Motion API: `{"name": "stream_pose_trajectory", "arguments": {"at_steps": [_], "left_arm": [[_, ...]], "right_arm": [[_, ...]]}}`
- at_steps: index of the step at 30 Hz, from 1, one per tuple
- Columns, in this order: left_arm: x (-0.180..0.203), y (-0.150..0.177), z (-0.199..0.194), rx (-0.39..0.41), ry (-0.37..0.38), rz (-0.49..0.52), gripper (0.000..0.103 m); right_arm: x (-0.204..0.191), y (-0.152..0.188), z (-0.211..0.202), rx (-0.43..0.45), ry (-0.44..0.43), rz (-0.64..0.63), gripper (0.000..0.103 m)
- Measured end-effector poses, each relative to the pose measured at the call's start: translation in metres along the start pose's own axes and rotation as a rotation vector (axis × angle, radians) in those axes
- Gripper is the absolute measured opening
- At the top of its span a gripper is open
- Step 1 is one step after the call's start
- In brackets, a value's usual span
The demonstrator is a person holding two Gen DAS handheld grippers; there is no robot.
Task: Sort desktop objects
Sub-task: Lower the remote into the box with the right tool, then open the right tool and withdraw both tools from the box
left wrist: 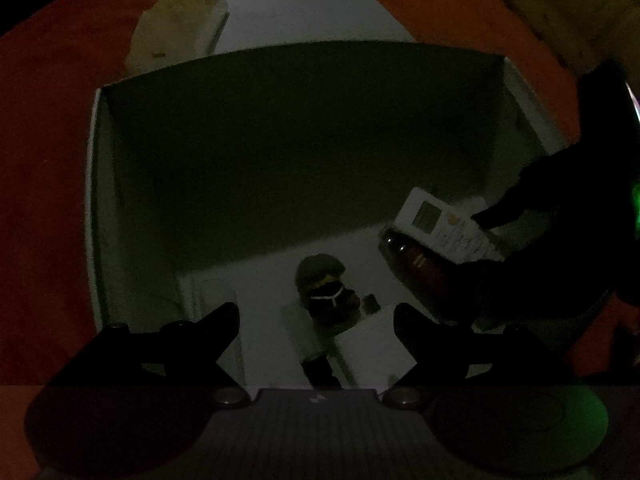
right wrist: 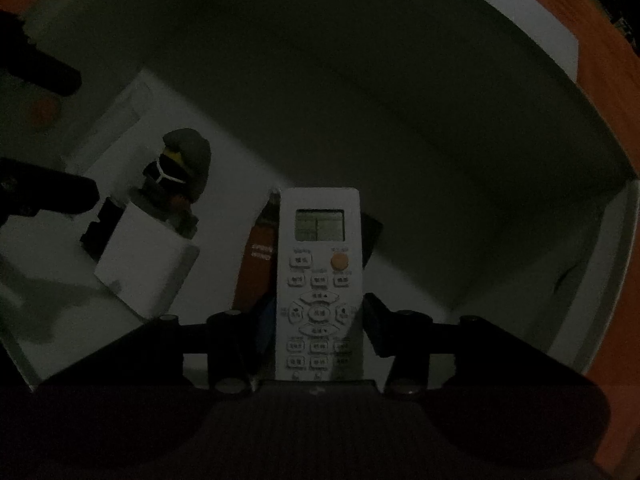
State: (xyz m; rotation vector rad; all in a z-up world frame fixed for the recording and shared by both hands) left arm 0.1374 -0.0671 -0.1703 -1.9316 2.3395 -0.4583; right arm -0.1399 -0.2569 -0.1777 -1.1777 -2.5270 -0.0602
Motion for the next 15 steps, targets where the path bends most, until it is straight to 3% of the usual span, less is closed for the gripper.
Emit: {"name": "stream_pose_trajectory", "arguments": {"at_steps": [9,15], "left_arm": [[-0.014,-0.027,-0.028,0.058,0.069,-0.101,0.083],[-0.043,-0.072,-0.052,0.177,0.039,-0.199,0.087]], "right_arm": [[0.023,-0.030,-0.048,0.100,-0.063,0.077,0.057],[0.037,-0.049,-0.076,0.184,-0.055,0.123,0.058]]}}
Point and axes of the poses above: each gripper's, at about its wrist camera, not at the fingertips, and z roughly the way its jaws point, x to its right, y to its underside, the point moved 1 cm from there along z, roughly the way its jaws point
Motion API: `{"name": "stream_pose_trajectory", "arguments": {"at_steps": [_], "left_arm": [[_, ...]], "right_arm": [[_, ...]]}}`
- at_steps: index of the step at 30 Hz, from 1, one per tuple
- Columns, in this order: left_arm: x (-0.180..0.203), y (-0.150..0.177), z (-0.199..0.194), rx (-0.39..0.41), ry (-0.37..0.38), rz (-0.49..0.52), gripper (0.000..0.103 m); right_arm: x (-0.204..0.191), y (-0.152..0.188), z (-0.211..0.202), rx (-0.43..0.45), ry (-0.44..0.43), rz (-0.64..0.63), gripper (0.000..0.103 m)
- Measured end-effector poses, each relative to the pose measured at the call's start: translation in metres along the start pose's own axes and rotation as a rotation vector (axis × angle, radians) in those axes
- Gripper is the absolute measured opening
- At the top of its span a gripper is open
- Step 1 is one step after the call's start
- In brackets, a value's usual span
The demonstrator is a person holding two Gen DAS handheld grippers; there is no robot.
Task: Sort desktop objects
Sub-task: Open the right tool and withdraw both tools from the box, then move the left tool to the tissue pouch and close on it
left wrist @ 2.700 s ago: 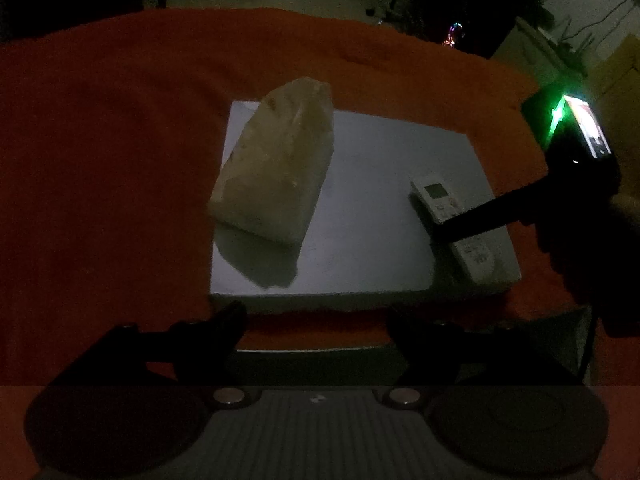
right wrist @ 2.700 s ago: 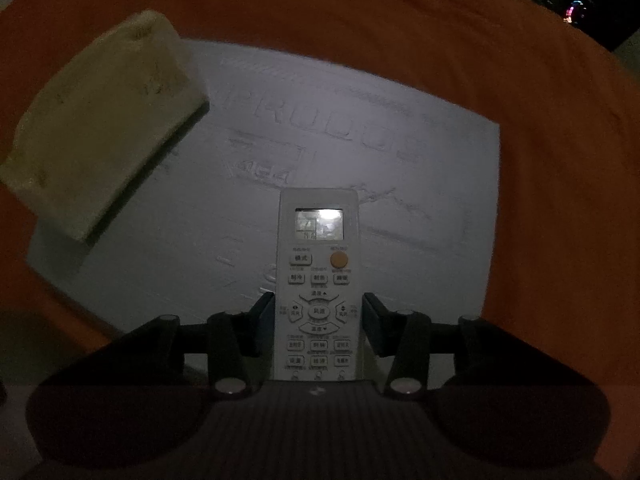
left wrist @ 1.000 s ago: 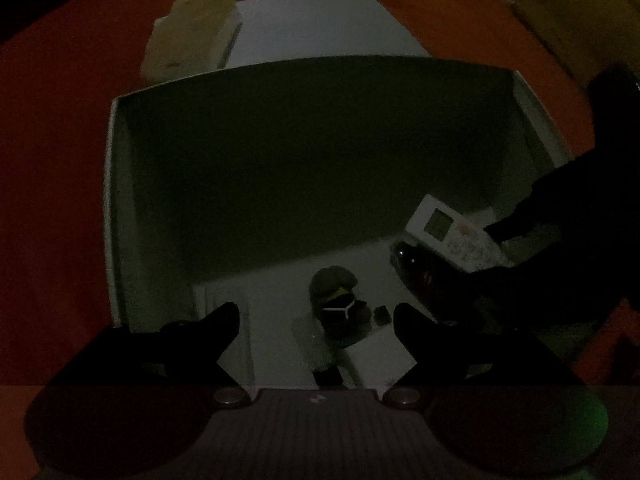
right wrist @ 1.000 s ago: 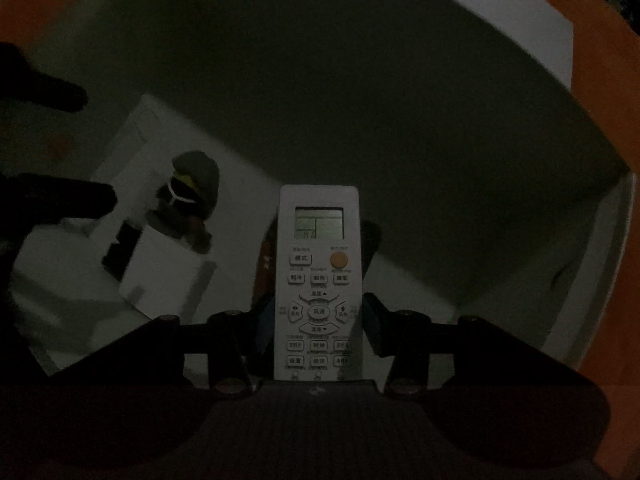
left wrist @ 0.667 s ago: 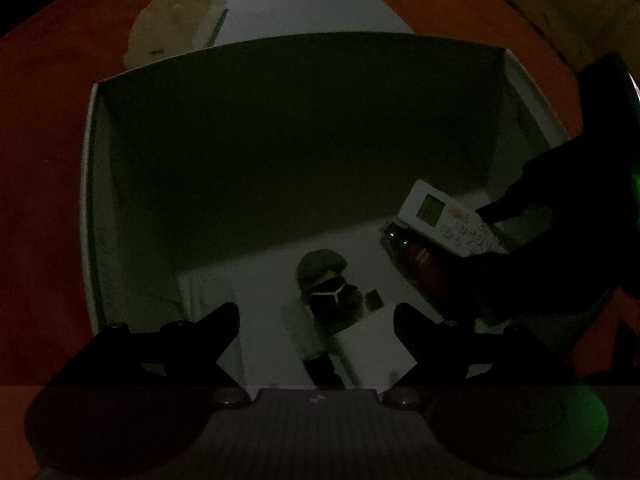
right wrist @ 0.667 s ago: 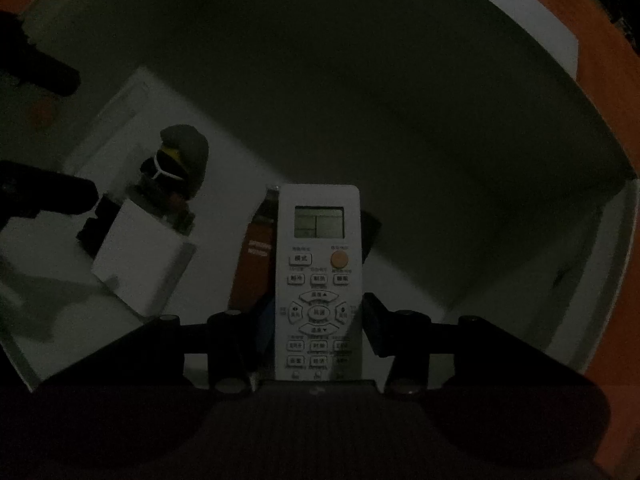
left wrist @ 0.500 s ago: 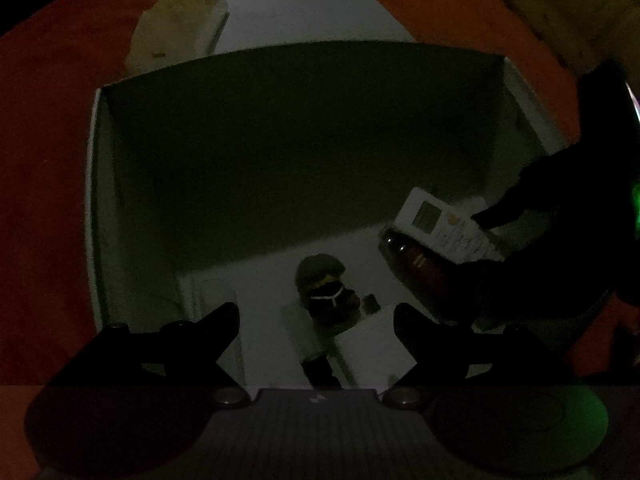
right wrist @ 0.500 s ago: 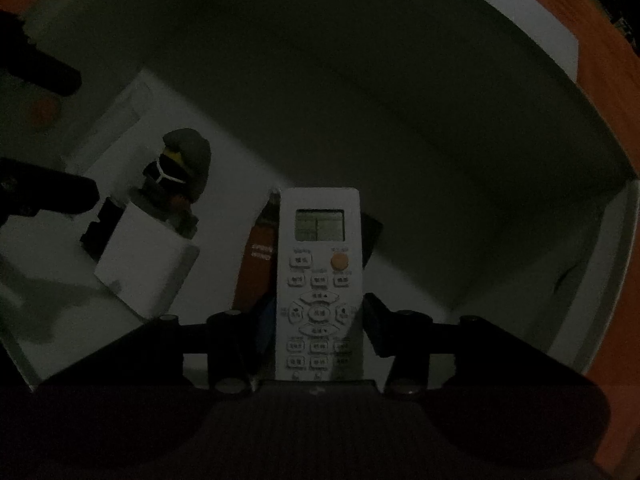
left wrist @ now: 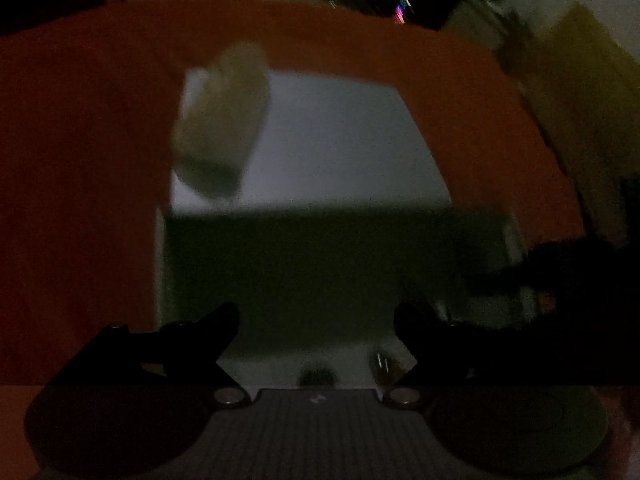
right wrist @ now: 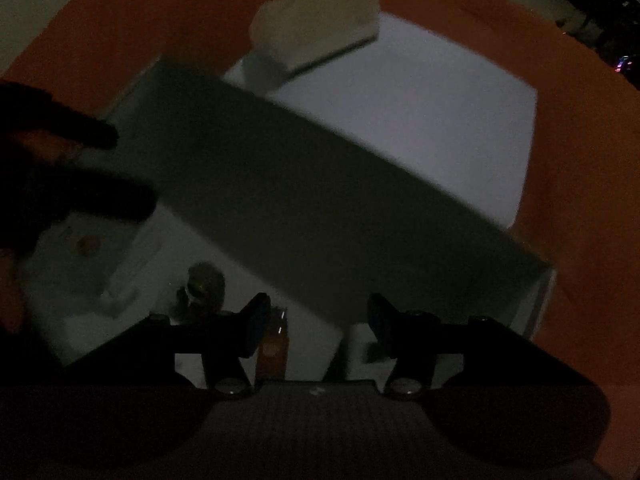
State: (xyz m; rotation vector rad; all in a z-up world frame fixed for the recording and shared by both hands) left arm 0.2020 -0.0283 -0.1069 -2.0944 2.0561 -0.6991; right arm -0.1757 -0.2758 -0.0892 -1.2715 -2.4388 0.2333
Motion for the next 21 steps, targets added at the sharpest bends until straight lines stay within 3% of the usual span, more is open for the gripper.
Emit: {"name": "stream_pose_trajectory", "arguments": {"at_steps": [6,13,17,21], "left_arm": [[-0.020,-0.049,0.016,0.093,-0.103,-0.091,0.087],[-0.044,-0.081,0.065,0.079,-0.197,-0.249,0.087],[-0.056,-0.092,0.080,0.085,-0.230,-0.353,0.087],[-0.051,-0.103,0.091,0.118,-0.232,-0.382,0.085]], "right_arm": [[0.004,-0.003,0.003,-0.008,-0.019,0.031,0.058],[0.014,-0.009,-0.010,0.004,-0.019,0.064,0.058],[0.026,-0.025,-0.020,0.061,-0.011,0.093,0.059],[0.044,-0.050,-0.031,0.155,0.015,0.131,0.059]]}}
Point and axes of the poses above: each gripper's, at about its wrist camera, not at the fingertips, and z roughly the way its jaws point, x to its right, y to its underside, the point moved 1 cm from there along z, roughly the way its jaws point
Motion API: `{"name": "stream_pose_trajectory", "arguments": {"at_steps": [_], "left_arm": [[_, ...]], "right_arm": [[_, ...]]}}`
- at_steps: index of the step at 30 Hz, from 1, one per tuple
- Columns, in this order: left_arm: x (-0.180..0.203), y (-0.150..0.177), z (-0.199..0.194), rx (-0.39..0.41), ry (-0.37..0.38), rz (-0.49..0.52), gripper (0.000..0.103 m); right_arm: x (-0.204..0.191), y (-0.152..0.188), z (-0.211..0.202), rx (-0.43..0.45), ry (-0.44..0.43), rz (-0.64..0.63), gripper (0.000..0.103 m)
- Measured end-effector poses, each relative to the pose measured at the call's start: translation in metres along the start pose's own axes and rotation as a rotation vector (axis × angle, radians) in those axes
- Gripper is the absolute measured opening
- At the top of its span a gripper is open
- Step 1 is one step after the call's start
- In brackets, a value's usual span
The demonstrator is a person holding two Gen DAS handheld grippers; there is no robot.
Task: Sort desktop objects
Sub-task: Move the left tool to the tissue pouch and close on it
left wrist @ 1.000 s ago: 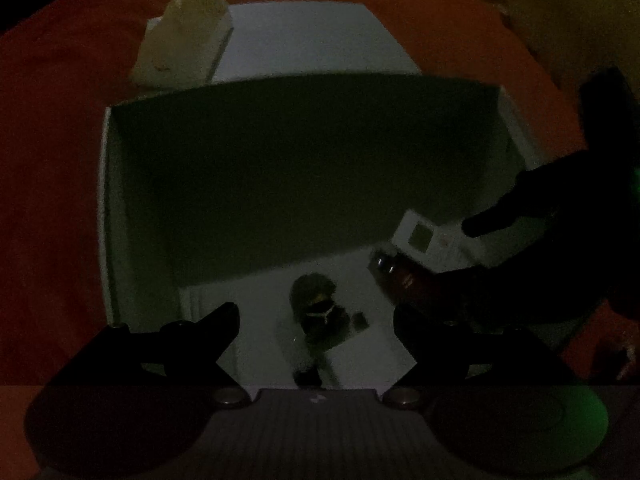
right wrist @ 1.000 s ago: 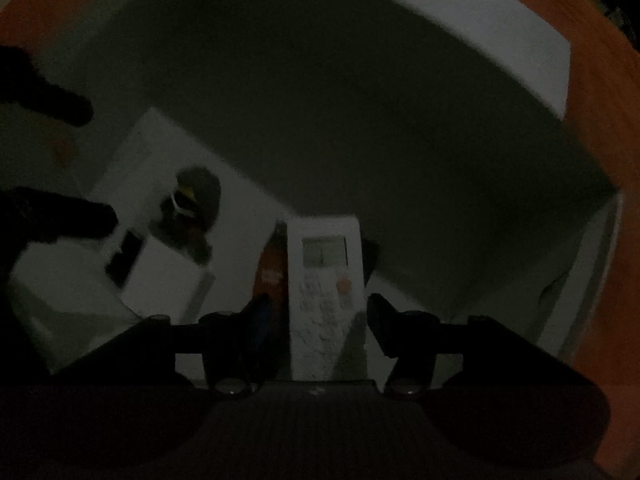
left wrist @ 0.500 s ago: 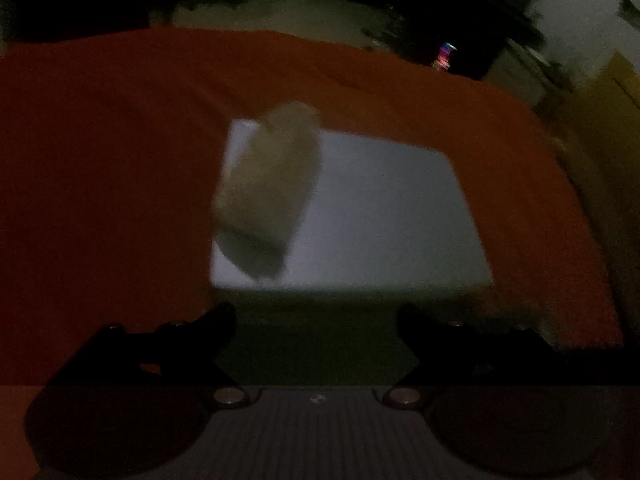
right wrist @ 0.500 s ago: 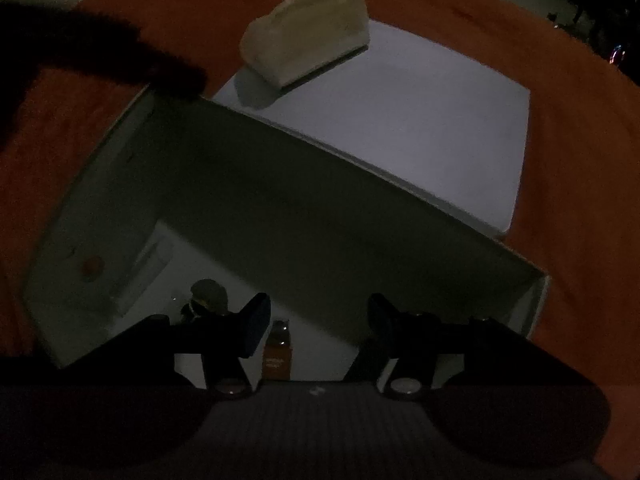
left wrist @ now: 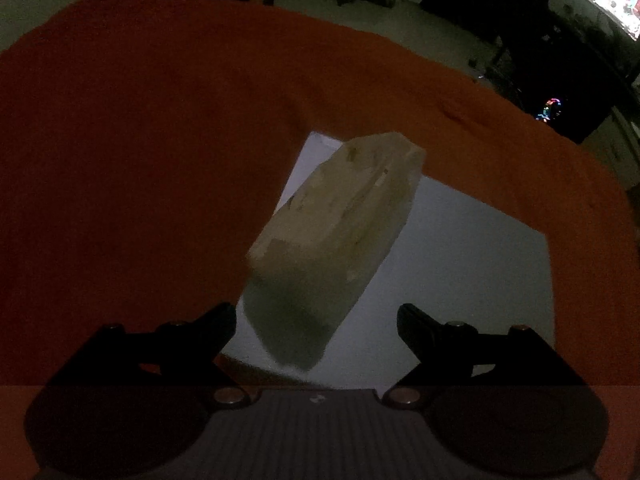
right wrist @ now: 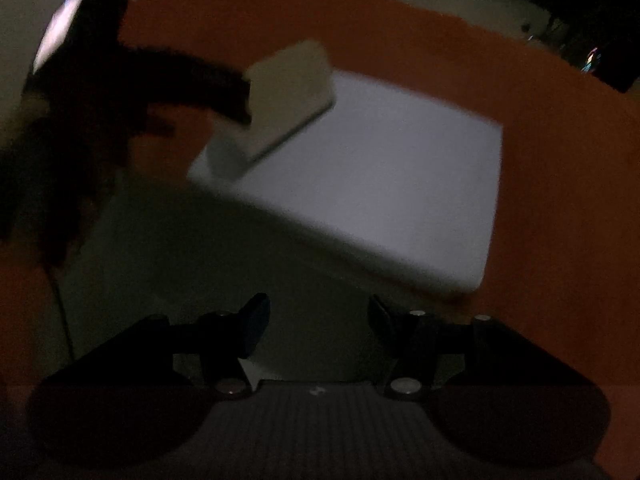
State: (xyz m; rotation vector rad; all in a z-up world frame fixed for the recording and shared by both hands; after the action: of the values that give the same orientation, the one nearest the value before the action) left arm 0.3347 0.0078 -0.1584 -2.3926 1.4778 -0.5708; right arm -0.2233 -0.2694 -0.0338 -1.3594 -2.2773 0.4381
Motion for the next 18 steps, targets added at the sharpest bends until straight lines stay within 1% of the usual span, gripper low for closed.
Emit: {"name": "stream_pose_trajectory", "arguments": {"at_steps": [1,3,4,5,6,8,10,13,14,15,16,18], "left_arm": [[0.002,-0.001,0.003,0.007,0.003,-0.009,0.079],[0.003,-0.005,0.010,0.008,0.014,-0.025,0.069],[0.004,-0.006,0.013,0.008,0.015,-0.020,0.061],[0.004,-0.007,0.014,0.016,0.014,-0.011,0.052],[0.004,-0.008,0.016,0.024,0.014,0.000,0.047],[0.002,-0.009,0.018,0.027,0.022,0.028,0.028],[0.001,-0.008,0.018,0.028,0.048,0.065,0.019],[0.002,-0.002,0.013,0.024,0.103,0.166,0.012],[0.003,0.001,0.011,0.019,0.132,0.207,0.012],[0.005,0.005,0.009,0.004,0.180,0.261,0.011],[0.008,0.009,0.005,-0.005,0.231,0.334,0.004],[0.015,0.018,-0.002,-0.012,0.307,0.484,0.004]], "right_arm": [[0.004,-0.006,-0.001,0.022,0.008,0.010,0.059],[0.012,-0.013,0.000,0.046,0.020,0.030,0.059],[0.016,-0.015,0.001,0.054,0.025,0.039,0.059],[0.020,-0.015,0.002,0.057,0.030,0.051,0.059],[0.023,-0.014,0.003,0.055,0.032,0.060,0.059],[0.030,-0.012,0.006,0.047,0.033,0.074,0.059],[0.035,-0.008,0.008,0.037,0.034,0.087,0.059],[0.044,-0.002,0.010,0.022,0.035,0.107,0.059],[0.046,-0.002,0.010,0.022,0.036,0.109,0.059],[0.048,-0.002,0.009,0.022,0.037,0.111,0.059],[0.050,-0.002,0.009,0.025,0.037,0.111,0.059],[0.053,-0.005,0.009,0.034,0.040,0.108,0.059]]}}
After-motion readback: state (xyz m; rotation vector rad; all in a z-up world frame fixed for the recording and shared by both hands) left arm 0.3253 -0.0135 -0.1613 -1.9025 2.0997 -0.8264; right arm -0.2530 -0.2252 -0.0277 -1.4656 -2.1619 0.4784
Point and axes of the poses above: each gripper's, at about its wrist camera, not at the fingertips, and z roughly the way its jaws point, x to its right, y to its underside, the point moved 1 cm from there along z, roughly the way its jaws point
